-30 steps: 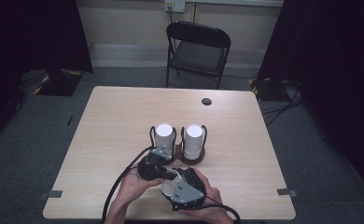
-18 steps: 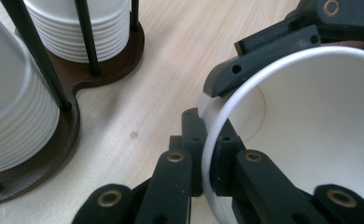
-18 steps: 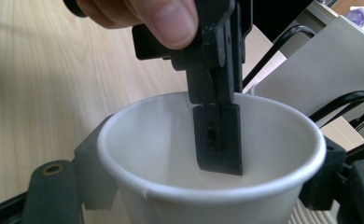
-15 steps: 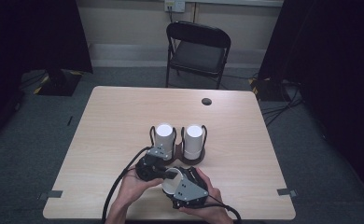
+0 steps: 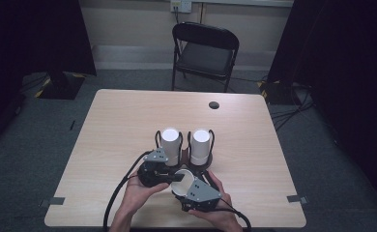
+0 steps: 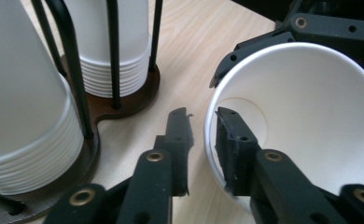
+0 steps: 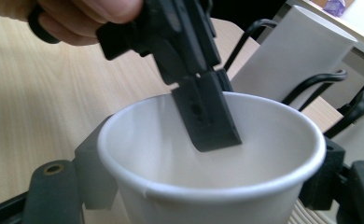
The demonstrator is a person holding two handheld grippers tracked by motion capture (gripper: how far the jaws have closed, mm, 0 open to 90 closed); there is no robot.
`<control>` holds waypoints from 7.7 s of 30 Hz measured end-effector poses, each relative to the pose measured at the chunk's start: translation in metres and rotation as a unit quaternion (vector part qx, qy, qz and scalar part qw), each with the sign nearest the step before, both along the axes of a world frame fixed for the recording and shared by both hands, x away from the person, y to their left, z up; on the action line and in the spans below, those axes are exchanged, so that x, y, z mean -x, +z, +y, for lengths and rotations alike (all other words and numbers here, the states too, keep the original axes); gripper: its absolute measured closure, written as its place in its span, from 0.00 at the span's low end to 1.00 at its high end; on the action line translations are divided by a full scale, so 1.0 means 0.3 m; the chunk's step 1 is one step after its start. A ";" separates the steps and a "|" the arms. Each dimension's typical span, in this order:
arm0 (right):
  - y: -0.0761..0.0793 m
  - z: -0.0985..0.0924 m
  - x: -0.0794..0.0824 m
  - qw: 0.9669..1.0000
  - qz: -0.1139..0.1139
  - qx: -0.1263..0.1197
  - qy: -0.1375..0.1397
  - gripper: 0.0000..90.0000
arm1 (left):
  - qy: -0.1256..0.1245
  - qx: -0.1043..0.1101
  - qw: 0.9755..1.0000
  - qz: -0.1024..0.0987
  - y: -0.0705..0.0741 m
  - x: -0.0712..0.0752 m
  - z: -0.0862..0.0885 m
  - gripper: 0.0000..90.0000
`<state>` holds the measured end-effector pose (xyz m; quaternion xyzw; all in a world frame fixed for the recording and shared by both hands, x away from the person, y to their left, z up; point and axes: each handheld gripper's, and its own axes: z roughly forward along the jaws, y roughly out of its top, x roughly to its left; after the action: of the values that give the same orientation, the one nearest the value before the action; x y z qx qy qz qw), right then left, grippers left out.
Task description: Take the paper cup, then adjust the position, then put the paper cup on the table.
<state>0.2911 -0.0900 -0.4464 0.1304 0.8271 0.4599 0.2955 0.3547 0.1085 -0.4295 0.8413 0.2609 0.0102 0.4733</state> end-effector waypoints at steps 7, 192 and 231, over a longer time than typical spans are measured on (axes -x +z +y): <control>-0.003 -0.018 -0.010 1.000 0.008 -0.022 -0.012 0.26 | 0.016 0.025 0.999 -0.028 -0.010 0.011 0.010 0.70; -0.134 -0.467 -0.481 0.918 0.145 -0.186 -0.320 0.15 | 0.246 0.107 0.940 -0.211 -0.228 0.149 0.157 0.17; -0.085 -0.459 -0.243 0.918 0.088 -0.232 -0.310 0.15 | 0.265 0.096 0.937 -0.208 -0.226 0.146 0.151 0.18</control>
<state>0.3640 -0.2277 -0.4721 0.4853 0.6381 0.5109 0.3103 0.3110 0.1538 -0.4974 0.6712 0.3701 0.2853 0.5754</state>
